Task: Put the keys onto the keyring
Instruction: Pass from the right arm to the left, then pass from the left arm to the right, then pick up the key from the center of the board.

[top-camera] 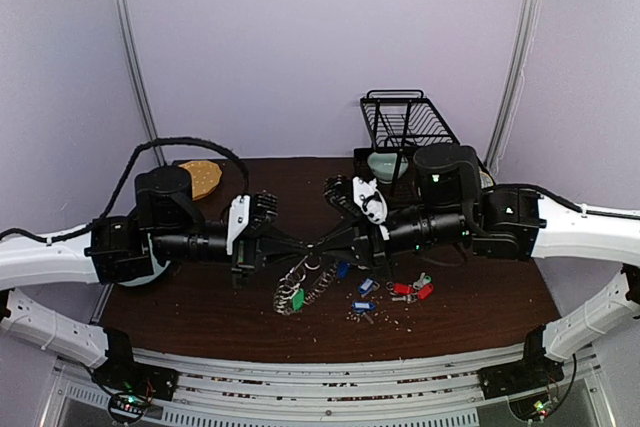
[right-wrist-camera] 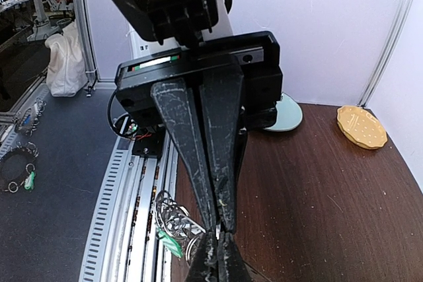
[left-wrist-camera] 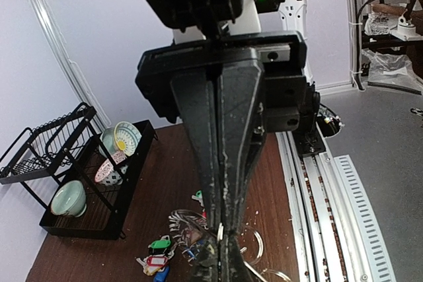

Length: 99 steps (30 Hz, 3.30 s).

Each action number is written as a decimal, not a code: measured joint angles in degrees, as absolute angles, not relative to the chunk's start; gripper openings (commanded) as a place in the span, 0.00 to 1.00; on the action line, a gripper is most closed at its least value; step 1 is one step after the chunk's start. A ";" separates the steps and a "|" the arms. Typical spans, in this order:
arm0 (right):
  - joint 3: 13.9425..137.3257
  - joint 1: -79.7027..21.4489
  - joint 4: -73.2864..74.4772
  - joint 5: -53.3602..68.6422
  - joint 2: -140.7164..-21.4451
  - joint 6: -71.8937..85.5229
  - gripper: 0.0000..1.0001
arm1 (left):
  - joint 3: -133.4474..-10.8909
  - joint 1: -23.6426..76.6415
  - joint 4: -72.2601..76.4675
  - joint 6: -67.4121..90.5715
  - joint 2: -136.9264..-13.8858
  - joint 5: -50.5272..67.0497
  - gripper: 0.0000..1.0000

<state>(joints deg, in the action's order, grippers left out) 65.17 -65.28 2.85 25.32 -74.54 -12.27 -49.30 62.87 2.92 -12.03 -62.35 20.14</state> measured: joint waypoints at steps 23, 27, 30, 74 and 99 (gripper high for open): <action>62.59 -65.45 -5.08 19.20 -72.34 -17.17 0.25 | -44.88 65.30 3.31 -17.69 -56.93 8.49 0.00; 63.24 -65.45 -4.84 18.87 -73.43 -19.86 0.29 | -44.51 66.24 3.38 -20.38 -56.66 7.68 0.00; 63.72 -65.45 -4.16 18.90 -74.98 -21.63 0.30 | -44.34 66.39 3.40 -21.52 -56.49 7.20 0.00; 54.76 -63.88 -19.84 26.92 -76.42 -16.34 0.00 | -39.88 66.54 10.74 -17.19 -53.08 6.87 0.27; 47.55 -64.25 -43.00 31.75 -76.23 -3.25 0.00 | -39.88 66.54 20.91 -12.36 -57.06 13.10 0.15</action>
<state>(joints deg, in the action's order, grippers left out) 47.55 -64.25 -43.00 31.75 -76.23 -3.25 -39.88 66.54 20.91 -12.36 -57.06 13.10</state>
